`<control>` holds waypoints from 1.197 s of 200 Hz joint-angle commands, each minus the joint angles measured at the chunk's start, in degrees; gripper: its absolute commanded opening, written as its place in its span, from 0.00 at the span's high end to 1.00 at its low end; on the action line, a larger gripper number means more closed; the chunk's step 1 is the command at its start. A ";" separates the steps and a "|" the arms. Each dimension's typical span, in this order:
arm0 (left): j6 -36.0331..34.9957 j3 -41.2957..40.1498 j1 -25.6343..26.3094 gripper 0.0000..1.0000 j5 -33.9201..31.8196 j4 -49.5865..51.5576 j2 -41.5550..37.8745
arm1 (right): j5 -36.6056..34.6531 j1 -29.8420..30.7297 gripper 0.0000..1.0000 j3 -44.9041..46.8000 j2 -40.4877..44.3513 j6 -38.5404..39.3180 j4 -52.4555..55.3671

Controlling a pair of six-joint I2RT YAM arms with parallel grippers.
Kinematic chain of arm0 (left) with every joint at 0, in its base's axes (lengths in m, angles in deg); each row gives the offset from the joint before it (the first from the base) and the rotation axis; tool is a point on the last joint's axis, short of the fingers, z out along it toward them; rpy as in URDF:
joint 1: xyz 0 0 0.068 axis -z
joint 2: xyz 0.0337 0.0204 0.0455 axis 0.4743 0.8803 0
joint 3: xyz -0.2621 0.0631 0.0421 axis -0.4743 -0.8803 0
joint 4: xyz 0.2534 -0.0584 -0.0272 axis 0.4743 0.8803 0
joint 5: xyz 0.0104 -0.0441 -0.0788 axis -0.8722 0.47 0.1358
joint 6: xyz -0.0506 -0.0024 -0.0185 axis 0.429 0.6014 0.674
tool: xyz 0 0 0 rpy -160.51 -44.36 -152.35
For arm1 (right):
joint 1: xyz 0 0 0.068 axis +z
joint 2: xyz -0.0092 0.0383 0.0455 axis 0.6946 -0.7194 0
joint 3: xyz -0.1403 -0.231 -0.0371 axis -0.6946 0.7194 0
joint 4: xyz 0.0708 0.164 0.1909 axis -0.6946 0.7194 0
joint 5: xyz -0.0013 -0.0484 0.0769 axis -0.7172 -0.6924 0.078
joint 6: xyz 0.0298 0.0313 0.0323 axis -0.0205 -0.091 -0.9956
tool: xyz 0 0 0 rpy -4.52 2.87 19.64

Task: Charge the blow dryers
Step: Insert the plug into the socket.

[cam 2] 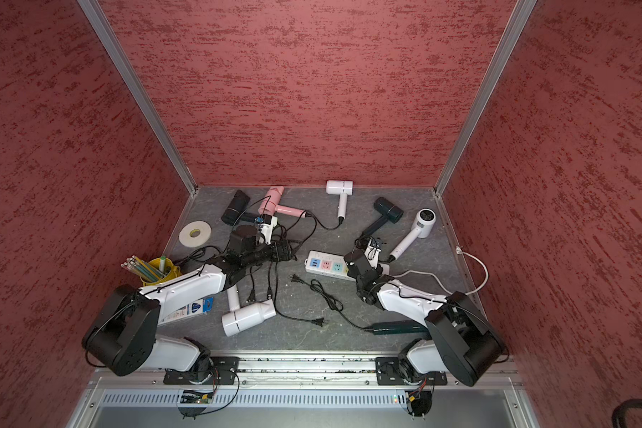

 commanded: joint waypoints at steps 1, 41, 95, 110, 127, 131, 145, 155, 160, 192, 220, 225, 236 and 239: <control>-0.41 -0.01 0.09 0.00 -0.83 -1.15 0.32 | -2.28 0.64 1.00 -0.32 1.39 1.85 2.94; -0.69 -0.01 0.07 0.00 -1.18 -1.14 0.68 | -1.93 0.61 1.00 -0.49 -0.14 2.91 2.08; -0.66 0.08 0.09 0.00 -1.19 -1.31 0.97 | -1.77 0.79 1.00 -0.14 -2.21 2.90 2.06; -0.74 0.08 0.09 0.00 -1.16 -1.31 0.94 | -1.50 1.05 1.00 0.12 -2.37 3.01 1.98; -0.81 0.08 0.09 0.00 -1.43 -1.23 0.96 | -1.22 1.68 1.00 0.13 -2.95 3.18 2.22; -0.86 0.08 0.09 0.00 -1.51 -1.23 0.97 | -1.22 1.81 1.00 0.12 -3.14 3.26 2.40; -1.02 0.08 0.09 0.00 -1.86 -1.15 0.91 | -1.22 2.61 1.00 0.11 -3.97 3.11 2.90; -1.08 -0.01 0.09 0.00 -2.27 -1.12 0.92 | -1.28 3.19 1.00 0.10 -4.32 2.73 3.19; -1.06 -0.01 0.09 0.00 -2.47 -1.06 0.93 | -1.31 3.45 1.00 0.08 -4.32 2.43 3.40; -1.26 -0.23 0.09 0.00 -3.45 -0.90 0.81 | -0.26 4.11 1.00 0.50 -8.15 0.98 3.82; -1.28 -0.19 0.09 0.00 -3.60 -0.96 0.97 | 1.38 4.13 1.00 2.22 -9.13 -0.96 2.60; -1.27 -0.19 0.09 0.00 -3.64 -0.96 1.11 | 1.64 4.13 1.00 2.50 -9.16 -1.27 2.50; -1.23 -0.19 0.09 0.00 -3.73 -1.05 1.31 | 2.13 4.17 1.00 3.12 -9.08 -1.87 2.03; -1.25 -0.19 0.09 0.00 -3.69 -1.07 1.32 | 2.26 4.13 1.00 3.30 -8.91 -1.95 1.93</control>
